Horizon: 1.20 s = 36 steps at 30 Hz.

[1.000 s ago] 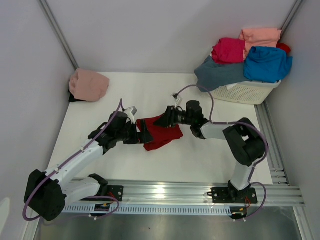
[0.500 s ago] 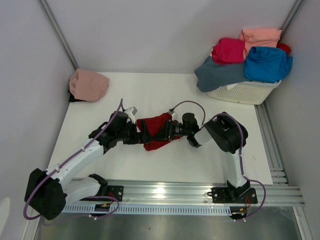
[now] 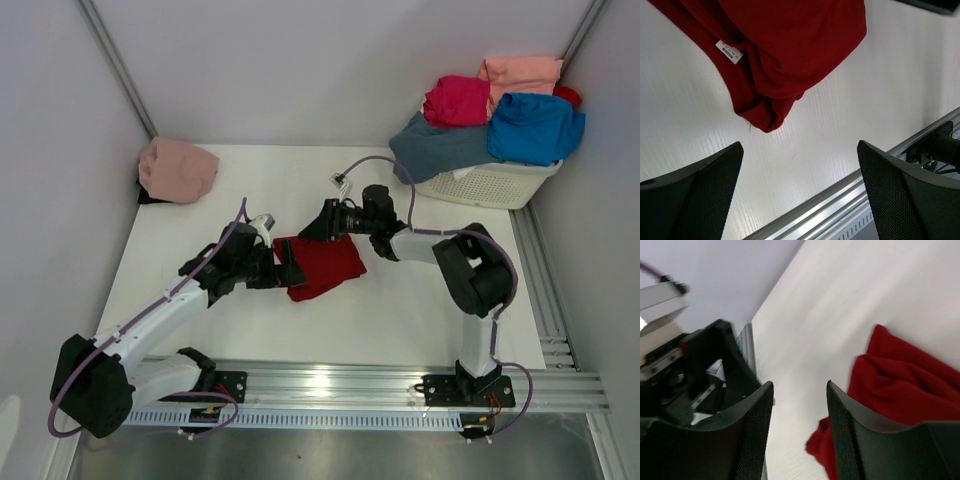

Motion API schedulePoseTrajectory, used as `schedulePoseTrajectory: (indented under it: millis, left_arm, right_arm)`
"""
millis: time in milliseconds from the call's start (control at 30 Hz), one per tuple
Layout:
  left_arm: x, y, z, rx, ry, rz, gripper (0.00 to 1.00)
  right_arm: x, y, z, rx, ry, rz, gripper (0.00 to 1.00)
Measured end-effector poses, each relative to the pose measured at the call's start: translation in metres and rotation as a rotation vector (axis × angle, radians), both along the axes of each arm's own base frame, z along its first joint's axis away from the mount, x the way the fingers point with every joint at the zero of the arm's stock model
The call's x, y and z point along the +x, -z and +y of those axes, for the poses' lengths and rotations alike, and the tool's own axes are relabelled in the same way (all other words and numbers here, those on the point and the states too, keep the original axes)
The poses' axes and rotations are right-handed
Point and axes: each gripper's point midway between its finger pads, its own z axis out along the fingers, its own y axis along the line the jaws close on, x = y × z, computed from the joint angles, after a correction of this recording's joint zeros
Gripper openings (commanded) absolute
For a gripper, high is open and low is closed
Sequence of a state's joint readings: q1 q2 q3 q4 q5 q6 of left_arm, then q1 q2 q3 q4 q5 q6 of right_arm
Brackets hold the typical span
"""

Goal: Fold and stack the t-shirts
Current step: Smooth out wrinkles on the folded tshirt

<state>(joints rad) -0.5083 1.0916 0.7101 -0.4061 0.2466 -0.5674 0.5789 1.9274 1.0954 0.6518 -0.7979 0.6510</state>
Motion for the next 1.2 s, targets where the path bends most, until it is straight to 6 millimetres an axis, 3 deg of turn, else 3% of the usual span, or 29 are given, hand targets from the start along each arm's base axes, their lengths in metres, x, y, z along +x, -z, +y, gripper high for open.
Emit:
schedulePoseTrajectory:
  millis: [67,133,233,600,700,767,967,1067,1133,1200]
  left_arm:
    - [0.000,0.000,0.000,0.000,0.000,0.002,0.99]
    - [0.000,0.000,0.000,0.000,0.000,0.002,0.99]
    - [0.000,0.000,0.000,0.000,0.000,0.001,0.99]
    - [0.001,0.003,0.000,-0.013,-0.036,0.023,0.99]
    - [-0.002,0.010,-0.001,-0.027,-0.047,0.038,0.99]
    - [-0.002,0.013,-0.001,-0.032,-0.057,0.041,0.99]
    - [0.009,0.003,0.007,-0.033,-0.142,0.021,0.99]
    - [0.019,0.008,0.003,-0.067,-0.167,0.064,0.99]
    - [0.025,0.024,0.000,-0.103,-0.187,0.136,0.98]
    - [0.027,0.043,-0.002,-0.148,-0.210,0.211,0.97]
  right_arm:
    - [0.016,0.020,-0.005,-0.018,0.029,0.038,0.50]
    - [0.030,0.055,-0.011,-0.051,0.059,0.114,0.50]
    - [0.035,0.103,-0.021,-0.093,0.089,0.246,0.50]
    - [0.032,0.096,-0.017,-0.126,0.084,0.197,0.50]
    - [0.031,0.083,-0.023,-0.166,0.097,0.161,0.50]
    - [0.031,0.063,-0.026,-0.173,0.104,0.113,0.50]
    - [0.019,-0.046,-0.044,-0.107,0.148,-0.146,0.52]
    - [0.009,-0.086,-0.058,-0.085,0.197,-0.261,0.52]
    - [0.003,-0.098,-0.069,-0.087,0.234,-0.307,0.52]
    - [-0.002,-0.094,-0.080,-0.109,0.271,-0.318,0.53]
